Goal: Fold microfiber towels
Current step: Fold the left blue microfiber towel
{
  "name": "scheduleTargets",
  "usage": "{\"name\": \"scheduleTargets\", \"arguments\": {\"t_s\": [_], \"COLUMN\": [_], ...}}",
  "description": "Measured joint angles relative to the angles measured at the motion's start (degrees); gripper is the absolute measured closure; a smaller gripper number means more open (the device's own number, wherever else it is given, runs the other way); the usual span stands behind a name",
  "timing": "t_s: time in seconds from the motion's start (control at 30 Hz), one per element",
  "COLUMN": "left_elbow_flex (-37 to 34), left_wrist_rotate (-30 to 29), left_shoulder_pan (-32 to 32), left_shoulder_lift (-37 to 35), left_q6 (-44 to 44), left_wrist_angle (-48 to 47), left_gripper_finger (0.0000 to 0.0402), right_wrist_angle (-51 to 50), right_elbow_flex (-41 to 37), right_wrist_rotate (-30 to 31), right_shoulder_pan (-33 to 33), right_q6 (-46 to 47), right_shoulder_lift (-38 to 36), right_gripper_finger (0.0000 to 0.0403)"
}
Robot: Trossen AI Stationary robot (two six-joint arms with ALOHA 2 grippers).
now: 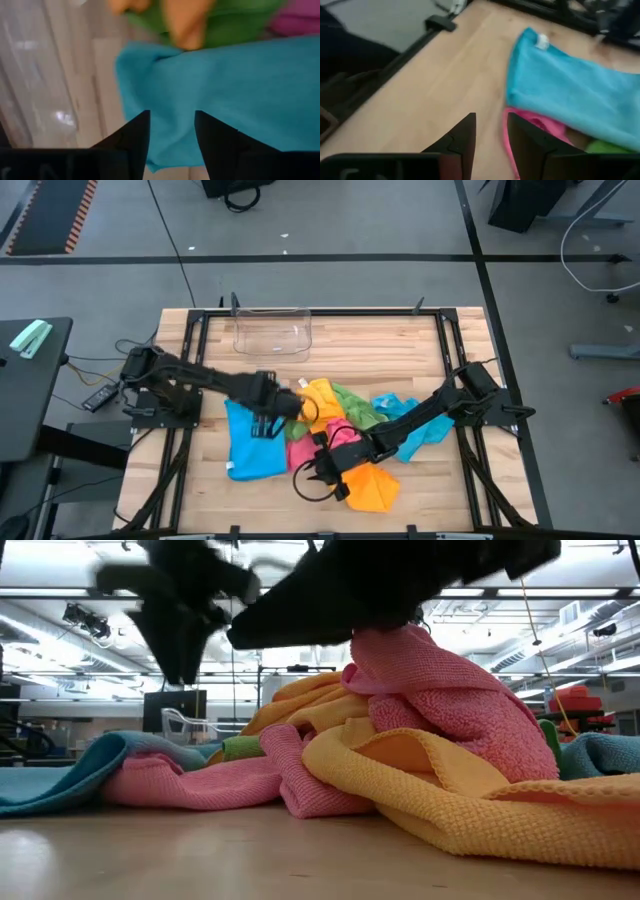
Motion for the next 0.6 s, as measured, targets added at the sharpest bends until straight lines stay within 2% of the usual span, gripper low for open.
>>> {"name": "scheduleTargets", "arguments": {"t_s": [0.13,0.27,0.43,0.6], "left_elbow_flex": [-3.41,-7.56,-13.75,-18.24], "left_wrist_rotate": [0.21,0.06,-1.79,-1.78], "left_shoulder_pan": [-8.08,-14.13,-17.36,-18.82], "left_shoulder_lift": [-0.95,-0.90,-0.83,-0.80], "left_q6": [-1.89,-5.07,-11.65,-18.90], "left_wrist_angle": [6.83,15.06,27.05,31.54], "left_gripper_finger": [0.0237,0.0252,0.0274,0.0294], "right_wrist_angle": [2.72,3.42,4.11,3.16], "right_elbow_flex": [-2.07,-2.07,-1.67,-0.32], "right_wrist_rotate": [3.60,4.08,5.05,4.67], "right_shoulder_pan": [-0.55,-2.36,-5.49,-7.20], "right_q6": [0.28,2.93,4.36,6.07], "right_shoulder_lift": [-0.01,0.00,0.00,0.00], "right_gripper_finger": [0.0286,0.0286,0.0286,0.0286]}}
